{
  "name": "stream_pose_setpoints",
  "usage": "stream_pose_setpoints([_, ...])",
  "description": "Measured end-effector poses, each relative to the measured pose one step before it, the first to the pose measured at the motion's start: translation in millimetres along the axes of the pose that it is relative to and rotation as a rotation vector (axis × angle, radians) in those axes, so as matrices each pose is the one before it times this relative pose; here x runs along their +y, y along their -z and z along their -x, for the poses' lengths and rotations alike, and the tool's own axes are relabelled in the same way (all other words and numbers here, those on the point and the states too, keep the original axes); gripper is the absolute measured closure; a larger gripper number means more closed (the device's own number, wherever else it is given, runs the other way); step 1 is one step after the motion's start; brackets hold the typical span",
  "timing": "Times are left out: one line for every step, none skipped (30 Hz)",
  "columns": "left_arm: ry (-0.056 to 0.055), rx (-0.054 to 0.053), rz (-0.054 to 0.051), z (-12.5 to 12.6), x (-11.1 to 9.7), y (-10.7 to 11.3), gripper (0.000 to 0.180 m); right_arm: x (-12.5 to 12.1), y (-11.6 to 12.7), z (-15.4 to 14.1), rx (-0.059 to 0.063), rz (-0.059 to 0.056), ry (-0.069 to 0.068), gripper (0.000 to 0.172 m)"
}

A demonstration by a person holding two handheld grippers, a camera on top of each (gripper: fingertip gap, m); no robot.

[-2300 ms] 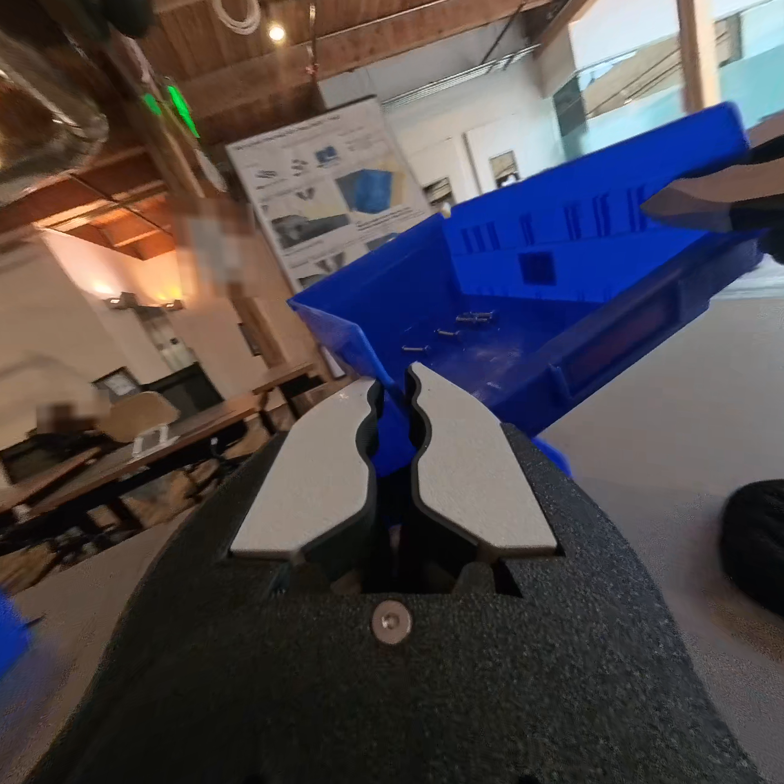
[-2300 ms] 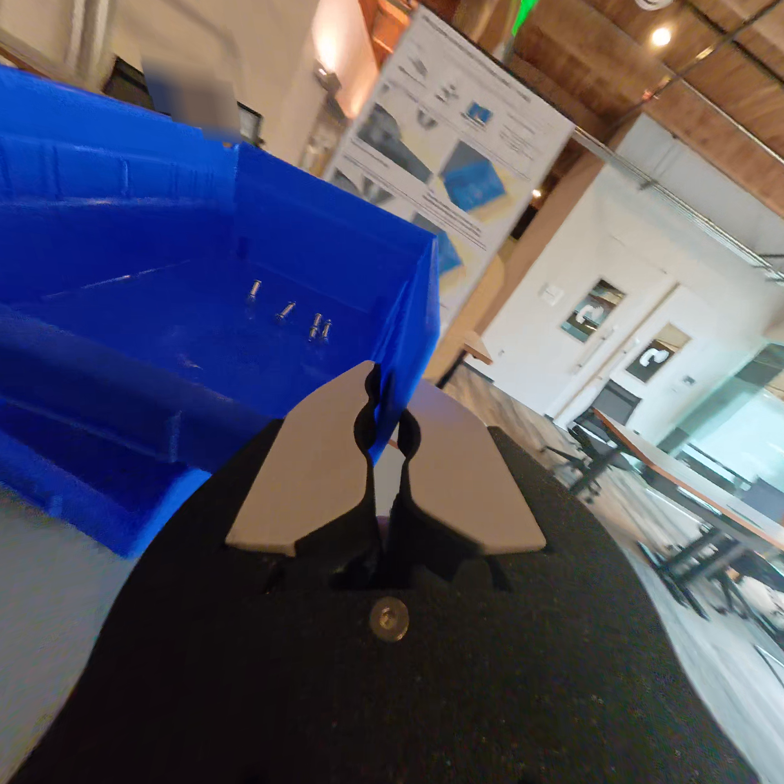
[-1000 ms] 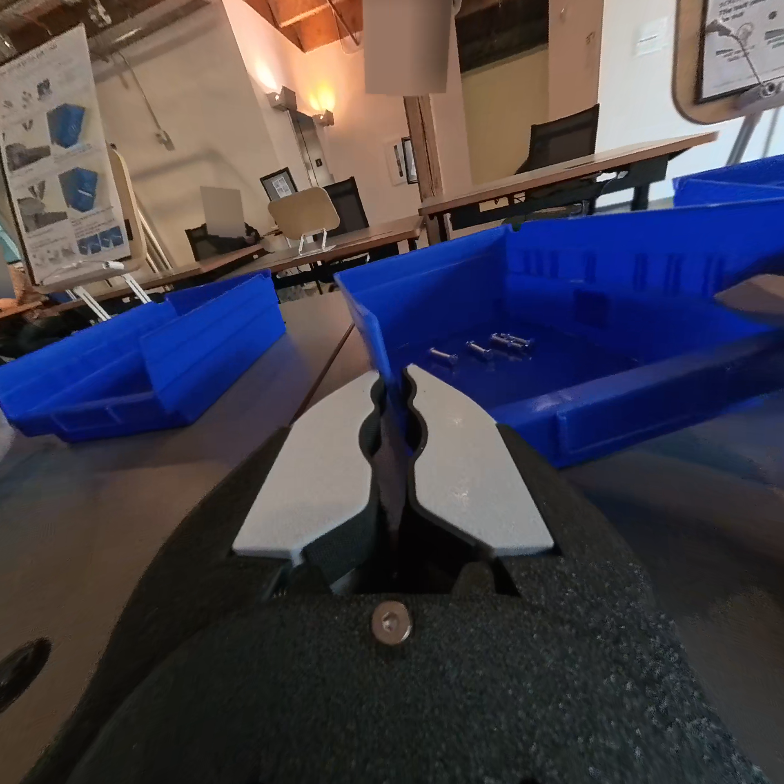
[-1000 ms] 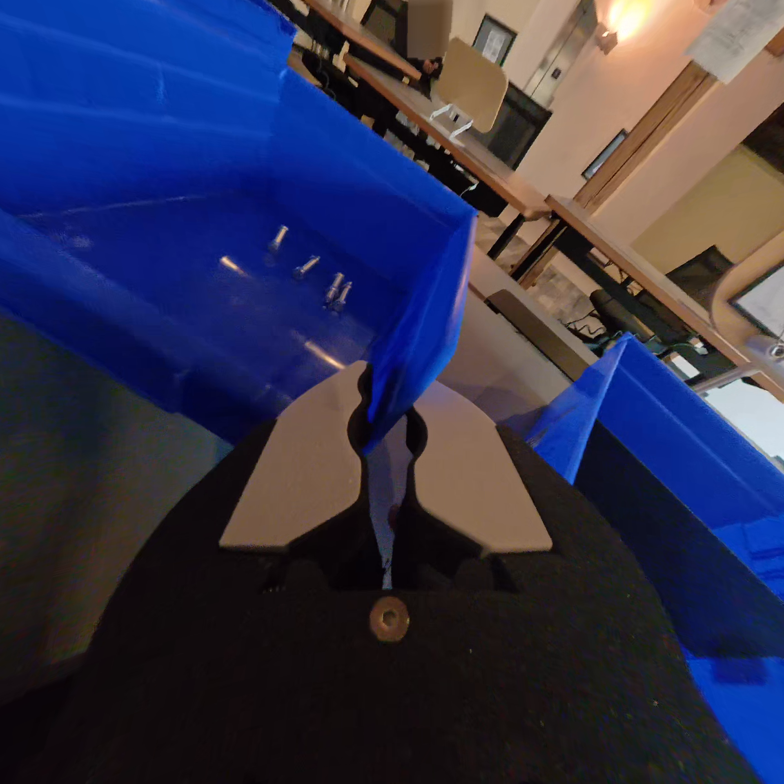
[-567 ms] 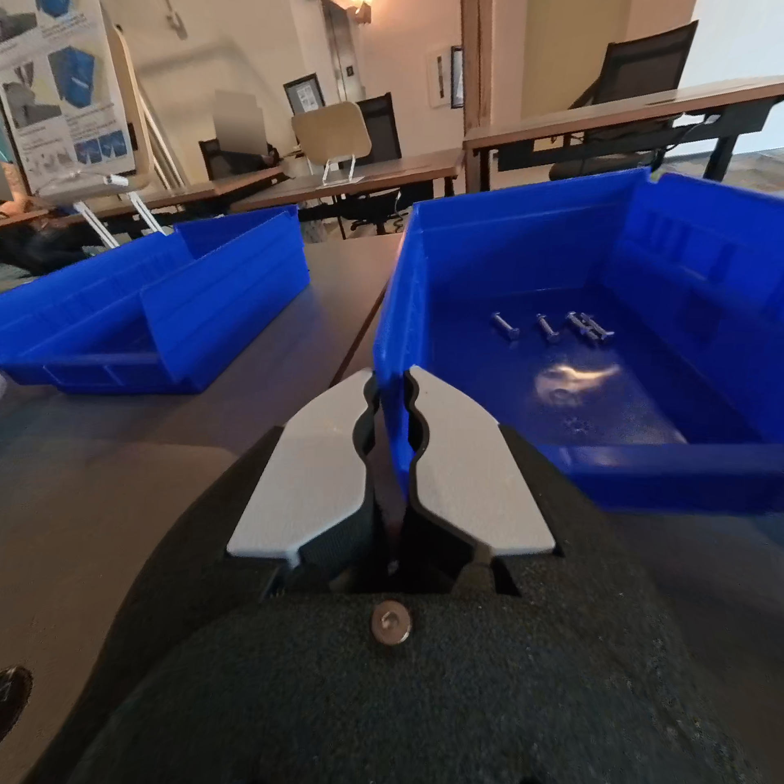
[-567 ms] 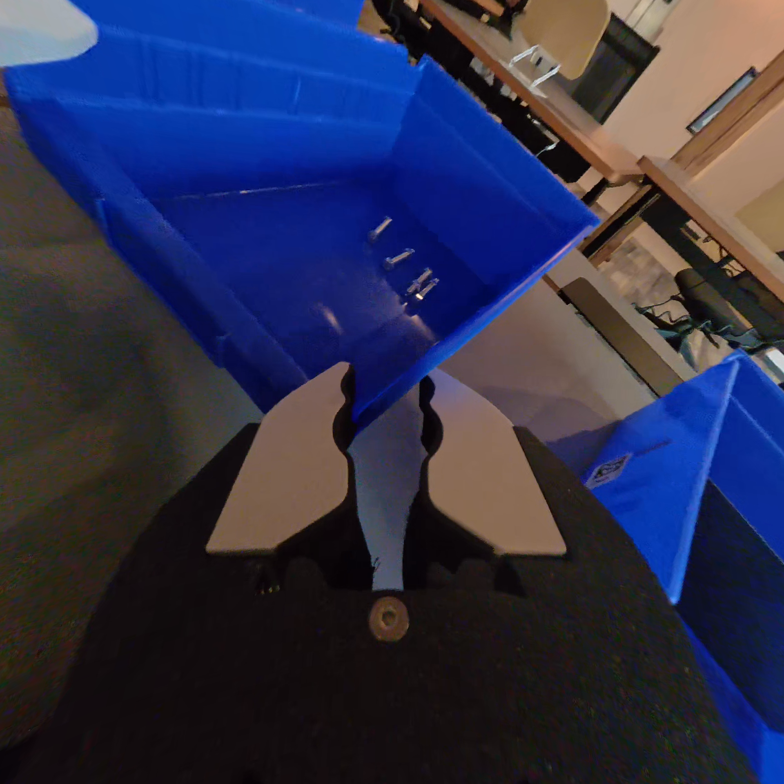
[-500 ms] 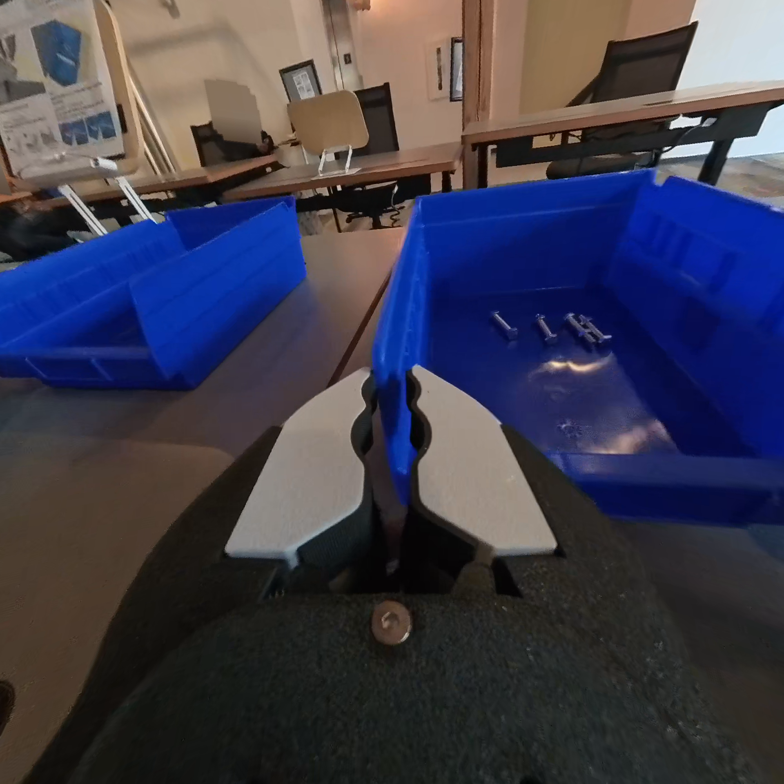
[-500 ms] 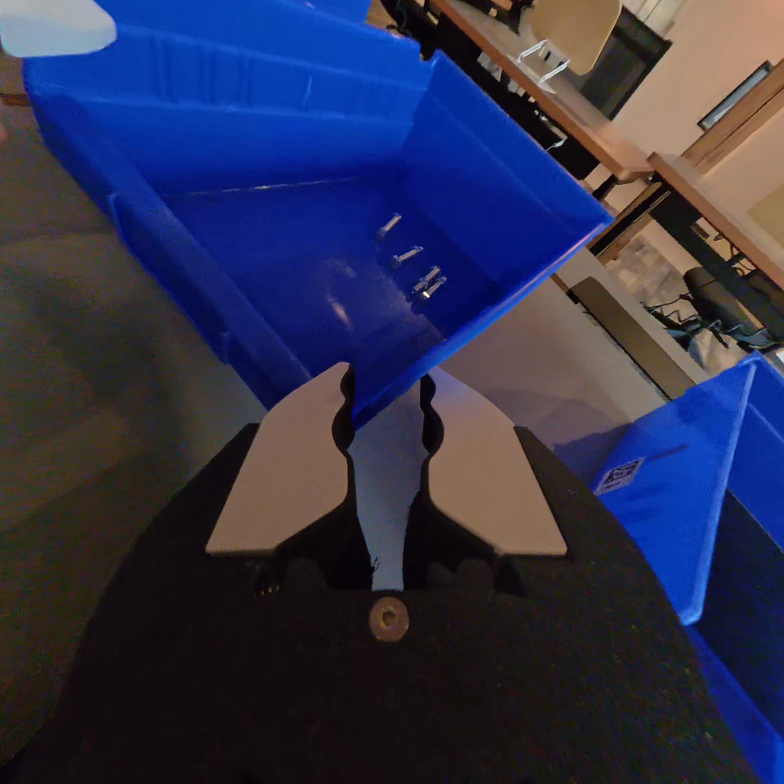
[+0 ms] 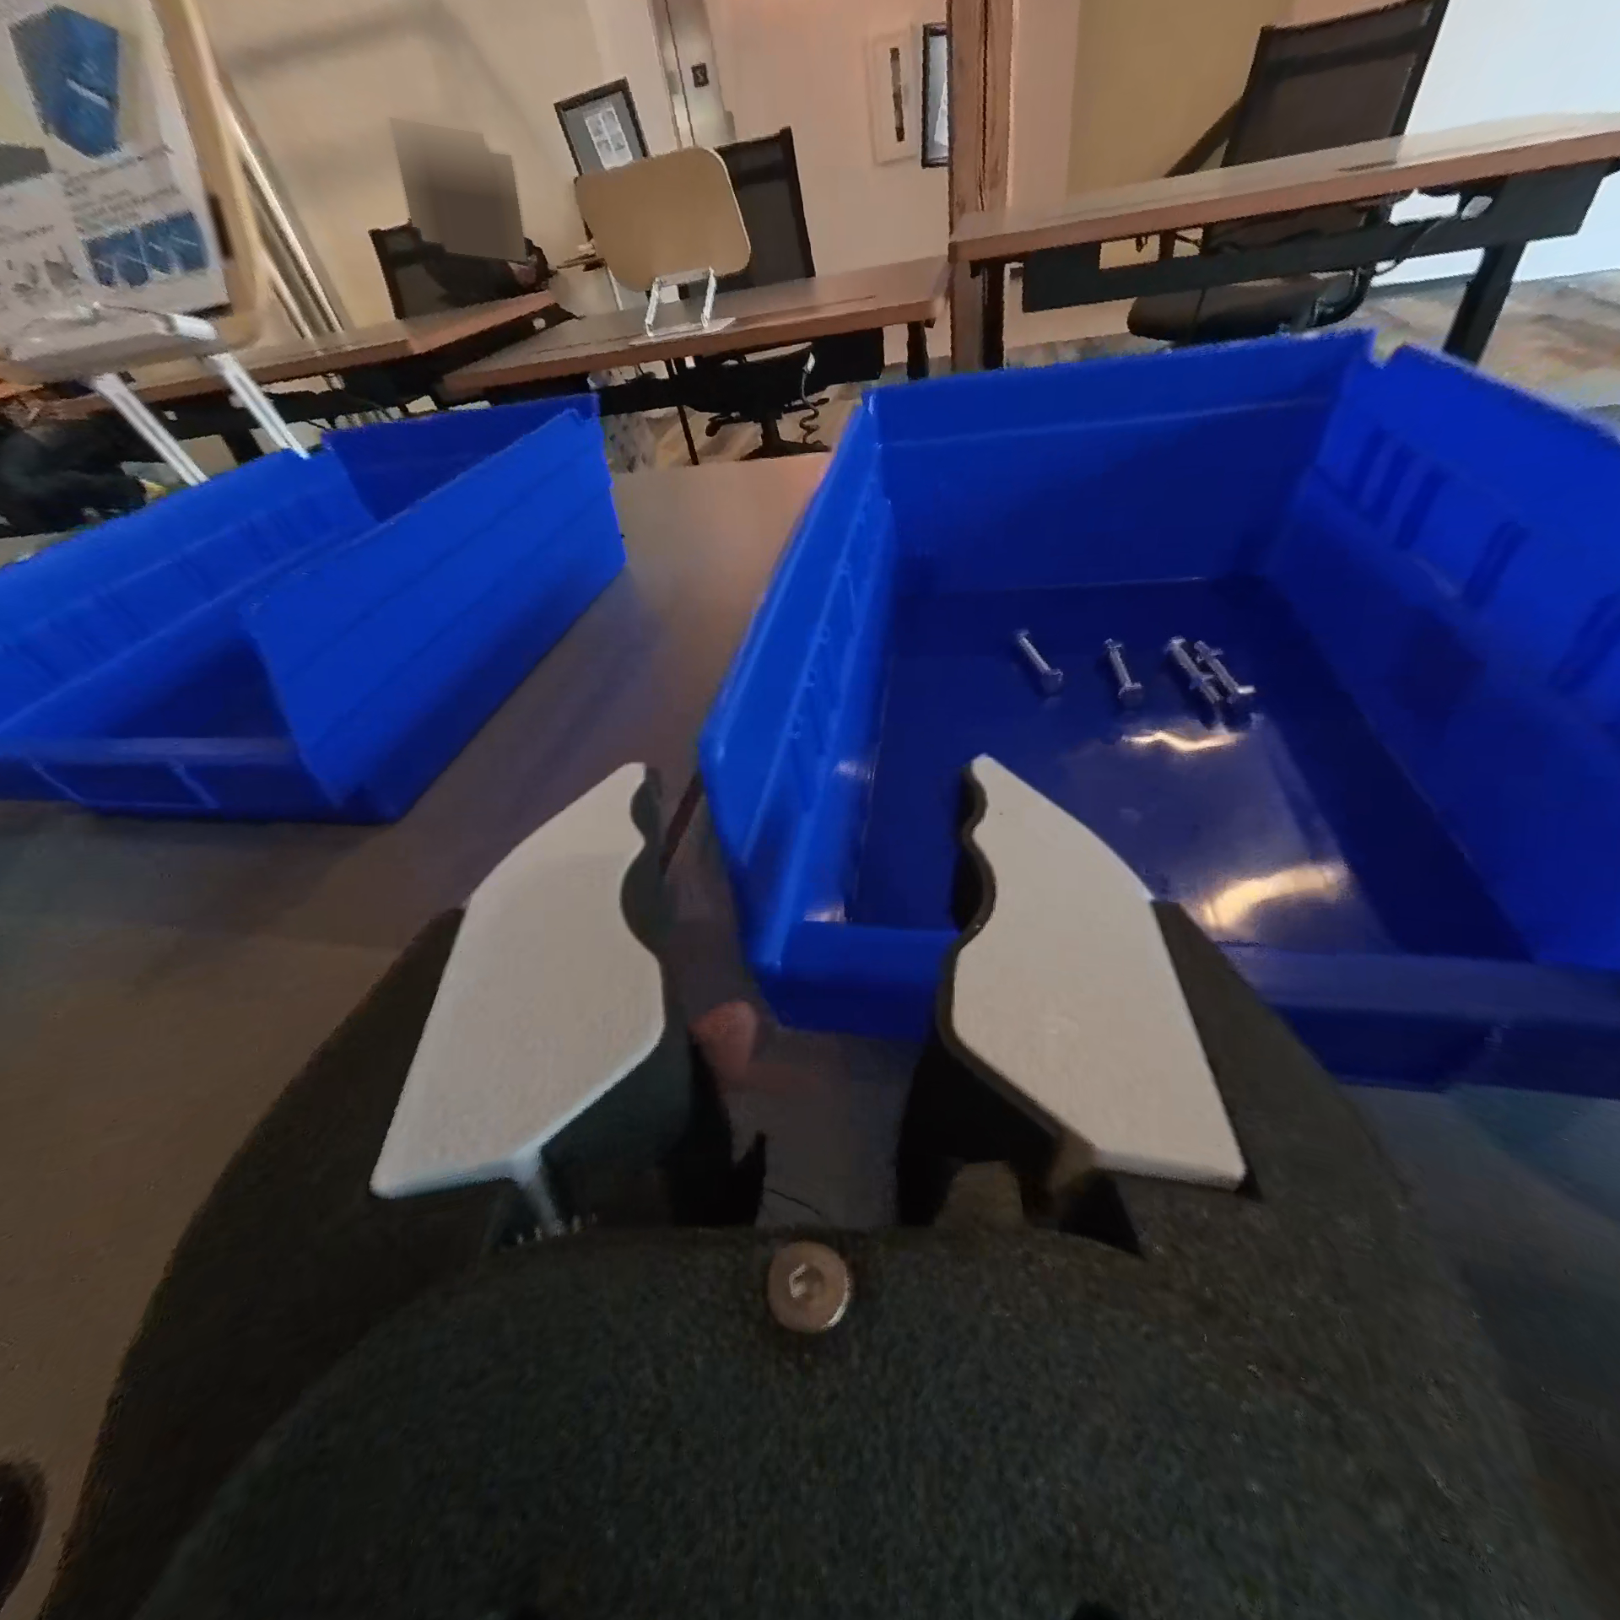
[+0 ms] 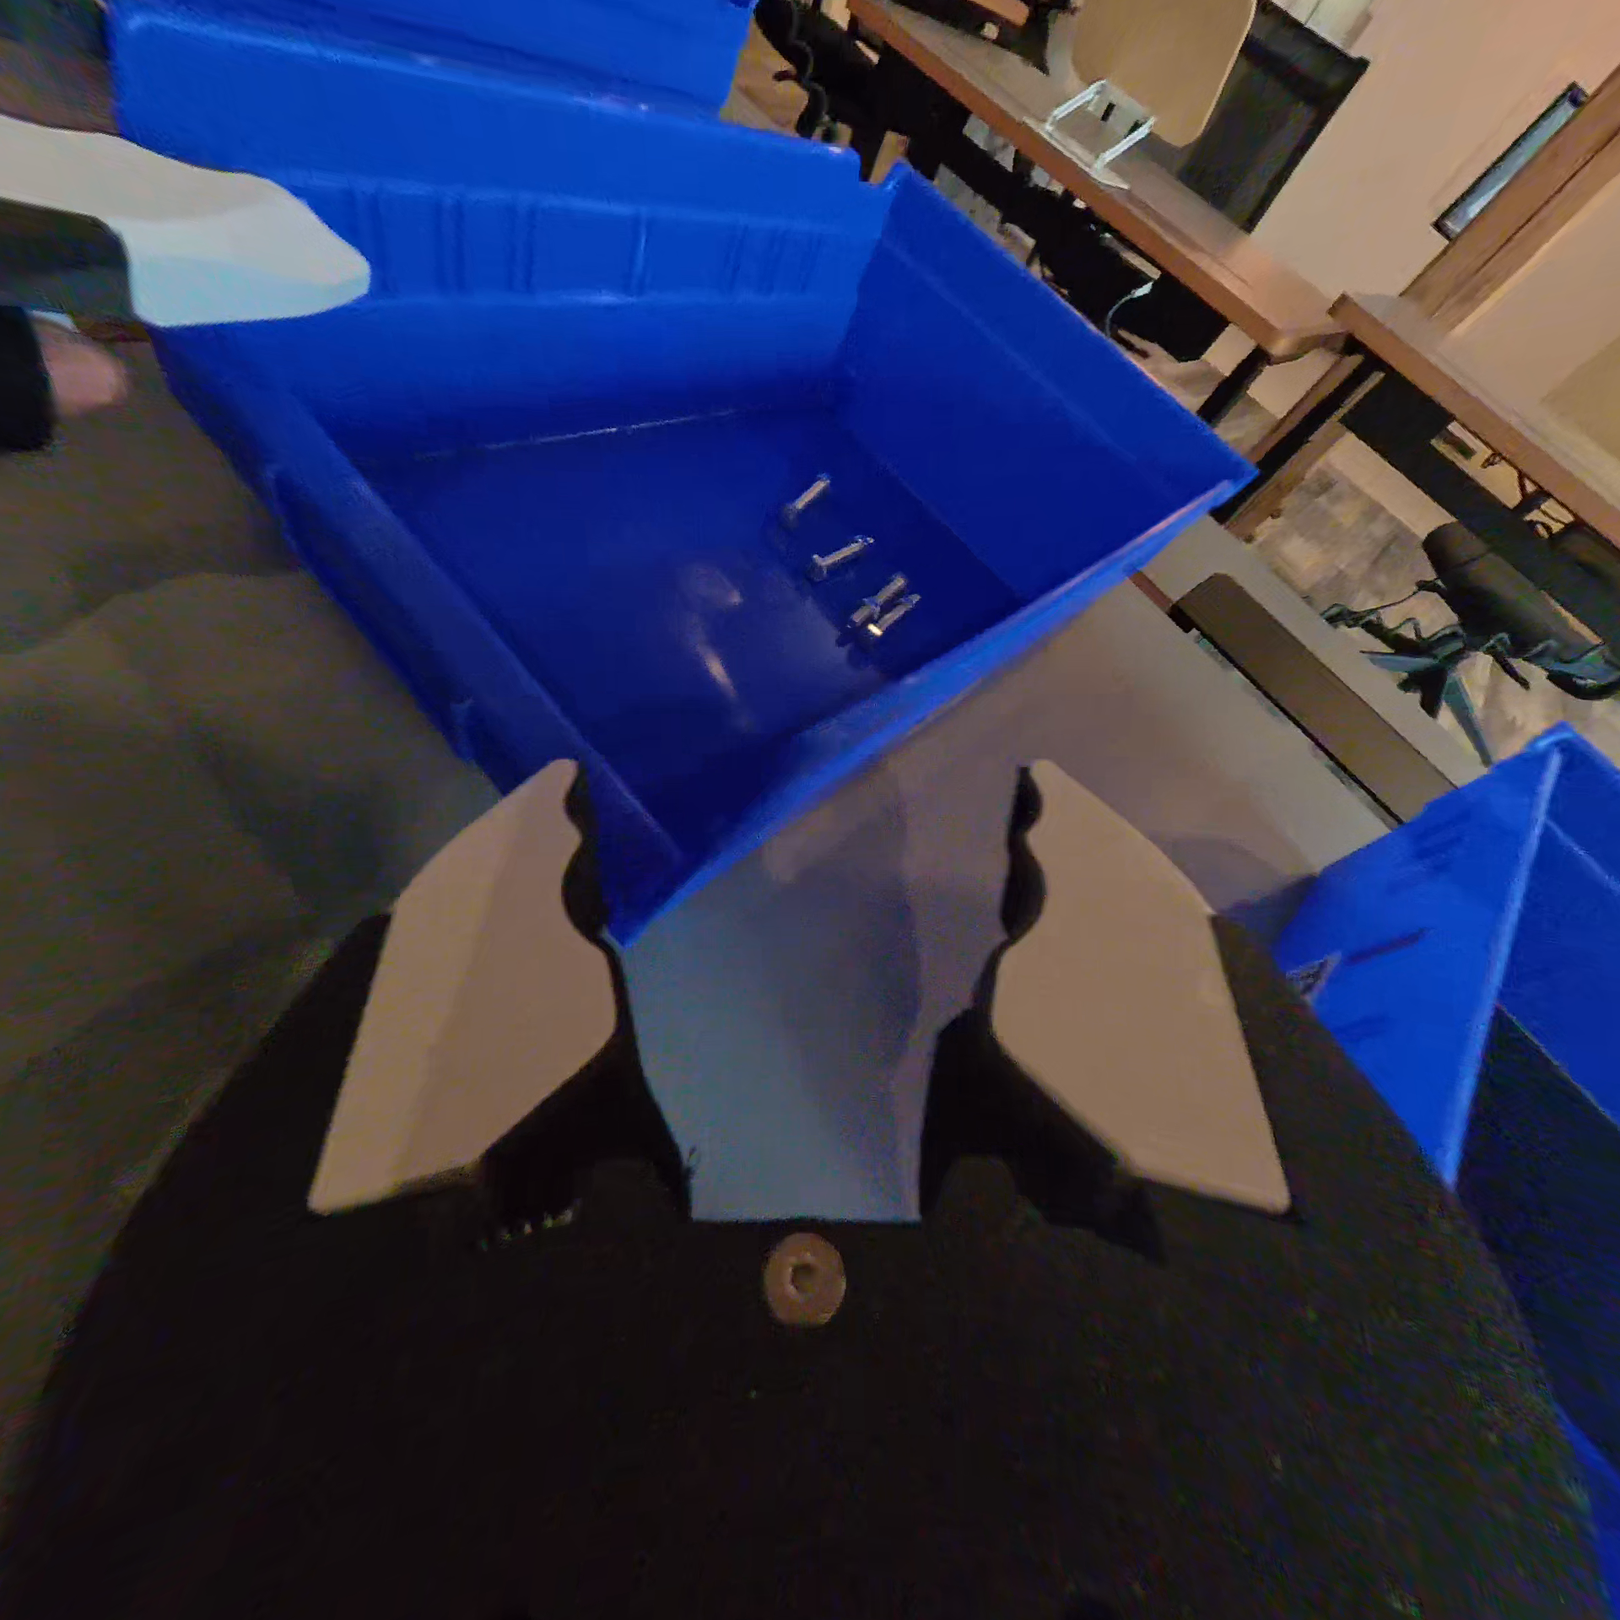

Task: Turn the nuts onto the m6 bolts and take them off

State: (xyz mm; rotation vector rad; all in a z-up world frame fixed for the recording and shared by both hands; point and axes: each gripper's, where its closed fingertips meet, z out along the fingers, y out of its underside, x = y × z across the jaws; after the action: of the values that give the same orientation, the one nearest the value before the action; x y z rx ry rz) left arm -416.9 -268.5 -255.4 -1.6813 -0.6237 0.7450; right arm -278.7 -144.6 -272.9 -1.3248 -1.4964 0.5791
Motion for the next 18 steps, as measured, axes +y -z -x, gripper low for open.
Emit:
stream_pose_setpoints([0.0073, -0.0118, -0.0104, 1.85, -3.12, 4.56, 0.109, -0.65, 5.29, -1.91, -0.0009, -0.0087, -0.0107, 0.074])
stream_pose_setpoints([0.0049, -0.0064, -0.0120, 0.47, -4.21, 5.91, 0.102, -1.89, 7.37, -1.85, -0.0058, -0.0184, -0.0145, 0.067])
stream_pose_setpoints([0.0023, -0.0014, -0.0155, -1.24, -5.43, 7.20, 0.097, -2.30, 9.25, -1.71, -0.0106, -0.0212, -0.0169, 0.063])
stream_pose_setpoints([0.0003, 0.0015, -0.0167, -2.79, -6.27, 8.17, 0.094, -2.28, 11.03, -2.48, -0.0086, -0.0216, -0.0143, 0.061])
stream_pose_setpoints([-0.0027, 0.0075, -0.0156, -4.95, -6.95, 8.80, 0.090, -2.64, 12.61, -2.79, -0.0114, -0.0265, -0.0100, 0.061])
stream_pose_setpoints([-0.0027, 0.0128, -0.0166, -7.20, -7.91, 9.30, 0.086, -2.67, 14.30, -4.79, -0.0038, -0.0303, -0.0107, 0.061])
stream_pose_setpoints([0.0021, 0.0086, -0.0236, -8.05, -9.49, 9.66, 0.081, -2.56, 15.63, -7.07, 0.0031, -0.0335, -0.0103, 0.061])
stream_pose_setpoints([0.0057, 0.0041, -0.0357, -9.25, -11.27, 10.03, 0.077, -3.14, 16.67, -9.66, 0.0107, -0.0408, -0.0113, 0.061])
stream_pose_setpoints([0.0071, 0.0070, -0.0443, -11.38, -12.09, 10.02, 0.077, -1.95, 17.47, -13.96, 0.0291, -0.0346, -0.0141, 0.063])
stream_pose_setpoints([0.0091, 0.0162, -0.0429, -14.12, -11.66, 9.12, 0.076, -0.72, 17.52, -17.18, 0.0385, -0.0290, -0.0150, 0.065])
stream_pose_setpoints([0.0116, 0.0250, -0.0350, -16.71, -9.94, 7.75, 0.076, -0.26, 17.21, -20.56, 0.0496, -0.0311, -0.0158, 0.067])
stream_pose_setpoints([0.0144, 0.0327, -0.0269, -18.91, -7.67, 5.96, 0.076, 1.07, 16.50, -23.55, 0.0617, -0.0277, -0.0149, 0.068])
stream_pose_setpoints([0.0167, 0.0397, -0.0183, -20.74, -5.01, 3.77, 0.079, 2.78, 15.10, -25.57, 0.0678, -0.0209, -0.0115, 0.069])
stream_pose_setpoints([0.0123, 0.0490, -0.0057, -22.54, -1.74, 1.08, 0.083, 5.00, 12.62, -25.66, 0.0660, -0.0087, -0.0118, 0.069])
stream_pose_setpoints([0.0041, 0.0538, 0.0111, -22.98, 2.10, -1.97, 0.087, 7.17, 9.96, -23.75, 0.0546, 0.0047, -0.0157, 0.070])
stream_pose_setpoints([-0.0029, 0.0510, 0.0261, -21.54, 5.46, -5.42, 0.089, 8.67, 7.03, -21.22, 0.0446, 0.0113, -0.0198, 0.071])
stream_pose_setpoints([-0.0092, 0.0434, 0.0358, -18.80, 8.32, -8.49, 0.089, 9.73, 4.45, -18.39, 0.0363, 0.0159, -0.0249, 0.072])
stream_pose_setpoints([-0.0111, 0.0387, 0.0430, -16.12, 10.38, -10.86, 0.089, 9.77, 2.23, -14.42, 0.0227, 0.0183, -0.0265, 0.072])
